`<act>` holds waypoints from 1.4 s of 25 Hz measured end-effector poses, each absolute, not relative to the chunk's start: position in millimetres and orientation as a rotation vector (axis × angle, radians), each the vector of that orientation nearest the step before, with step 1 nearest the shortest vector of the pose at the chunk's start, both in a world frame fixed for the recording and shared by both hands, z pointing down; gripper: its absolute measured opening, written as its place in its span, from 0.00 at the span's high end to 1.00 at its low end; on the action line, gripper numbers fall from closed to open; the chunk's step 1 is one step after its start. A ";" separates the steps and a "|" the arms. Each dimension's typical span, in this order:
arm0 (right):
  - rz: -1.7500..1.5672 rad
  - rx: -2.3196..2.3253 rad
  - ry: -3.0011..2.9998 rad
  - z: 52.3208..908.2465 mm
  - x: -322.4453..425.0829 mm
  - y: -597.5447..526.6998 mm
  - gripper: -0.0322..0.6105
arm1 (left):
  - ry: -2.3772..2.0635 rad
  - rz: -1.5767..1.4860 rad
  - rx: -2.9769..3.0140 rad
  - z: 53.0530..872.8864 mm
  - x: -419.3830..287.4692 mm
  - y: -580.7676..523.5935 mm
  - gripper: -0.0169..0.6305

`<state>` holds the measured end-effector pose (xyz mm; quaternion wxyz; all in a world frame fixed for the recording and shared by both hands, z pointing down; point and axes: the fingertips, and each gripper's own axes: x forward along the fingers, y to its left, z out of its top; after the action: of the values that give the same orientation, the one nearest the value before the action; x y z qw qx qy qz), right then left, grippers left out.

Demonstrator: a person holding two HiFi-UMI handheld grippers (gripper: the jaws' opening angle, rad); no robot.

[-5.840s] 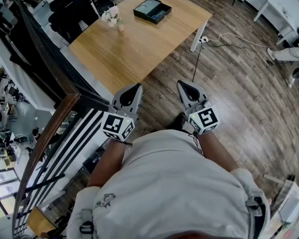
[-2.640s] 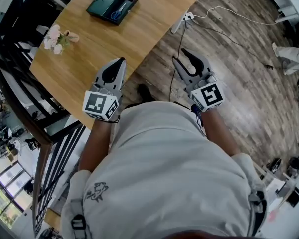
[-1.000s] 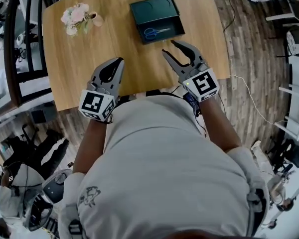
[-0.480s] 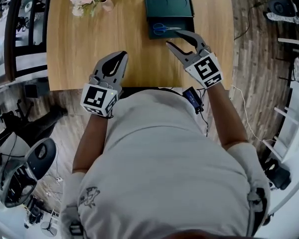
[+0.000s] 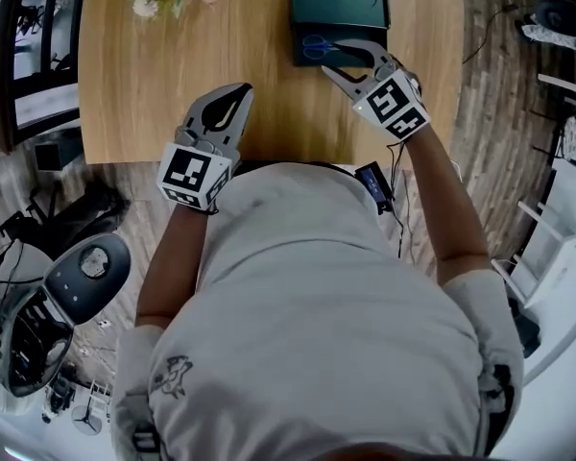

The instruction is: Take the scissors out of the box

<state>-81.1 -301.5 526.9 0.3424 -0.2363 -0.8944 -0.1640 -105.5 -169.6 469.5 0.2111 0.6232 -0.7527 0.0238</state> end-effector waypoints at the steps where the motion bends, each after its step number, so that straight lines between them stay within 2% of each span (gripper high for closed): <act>1: -0.442 -0.624 -2.301 534.1 -83.8 -303.9 0.70 | -2.084 0.064 1.728 472.7 -108.4 -172.3 0.97; 18: -0.550 -0.777 -1.935 654.0 -99.5 -308.8 0.73 | -1.931 0.096 1.709 552.2 -144.8 -189.1 0.97; 23: -0.616 -0.803 -1.884 673.9 -98.4 -321.5 0.76 | -1.919 0.096 1.712 558.1 -149.4 -212.1 0.97; 35: -0.689 -0.846 -1.693 724.1 -108.5 -324.8 0.76 | -1.844 0.109 1.719 581.1 -161.4 -217.0 0.97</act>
<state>-108.5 -324.8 724.1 0.5343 -0.3551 -0.7104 -0.2893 -161.4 -217.0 581.1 0.3043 0.6491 -0.6960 0.0413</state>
